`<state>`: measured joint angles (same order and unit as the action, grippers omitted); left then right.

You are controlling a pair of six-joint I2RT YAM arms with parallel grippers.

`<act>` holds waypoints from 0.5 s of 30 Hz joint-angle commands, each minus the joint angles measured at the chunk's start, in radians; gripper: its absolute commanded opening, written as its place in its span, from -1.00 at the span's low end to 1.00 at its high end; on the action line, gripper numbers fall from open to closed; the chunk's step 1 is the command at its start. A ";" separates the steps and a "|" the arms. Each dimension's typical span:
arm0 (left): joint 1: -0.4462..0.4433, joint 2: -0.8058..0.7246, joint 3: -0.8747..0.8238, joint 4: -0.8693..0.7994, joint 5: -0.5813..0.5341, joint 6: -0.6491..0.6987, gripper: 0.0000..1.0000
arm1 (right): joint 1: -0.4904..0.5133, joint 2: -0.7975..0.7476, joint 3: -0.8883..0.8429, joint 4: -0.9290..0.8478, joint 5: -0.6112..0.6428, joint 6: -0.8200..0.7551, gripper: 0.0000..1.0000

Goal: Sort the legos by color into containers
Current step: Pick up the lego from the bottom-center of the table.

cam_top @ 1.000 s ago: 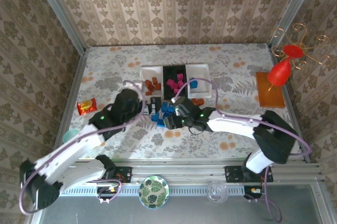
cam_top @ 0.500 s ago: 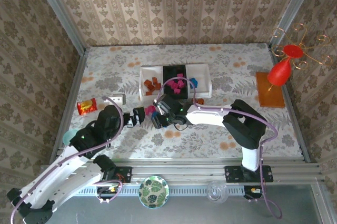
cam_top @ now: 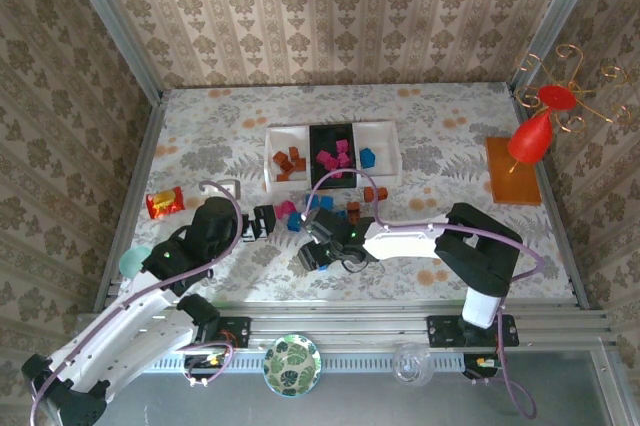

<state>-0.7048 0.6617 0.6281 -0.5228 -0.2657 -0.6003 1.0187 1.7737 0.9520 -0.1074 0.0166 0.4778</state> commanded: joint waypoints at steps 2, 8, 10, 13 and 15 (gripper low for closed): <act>0.011 -0.001 -0.007 0.036 0.030 -0.032 1.00 | 0.016 -0.001 0.008 -0.081 0.083 0.015 0.36; 0.012 -0.001 -0.016 0.029 0.035 -0.044 1.00 | 0.059 0.027 0.040 -0.148 0.149 0.029 0.10; 0.012 -0.002 -0.023 0.030 0.036 -0.048 1.00 | 0.065 0.026 0.027 -0.139 0.139 0.033 -0.09; 0.015 0.001 -0.028 0.039 0.040 -0.047 1.00 | 0.066 -0.002 -0.001 -0.099 0.129 0.038 -0.34; 0.016 0.001 -0.031 0.049 0.050 -0.044 1.00 | 0.064 -0.044 -0.017 -0.085 0.140 0.032 -0.44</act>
<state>-0.6983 0.6621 0.6048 -0.5003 -0.2325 -0.6292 1.0725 1.7744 0.9638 -0.1795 0.1383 0.5045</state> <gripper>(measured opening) 0.998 0.298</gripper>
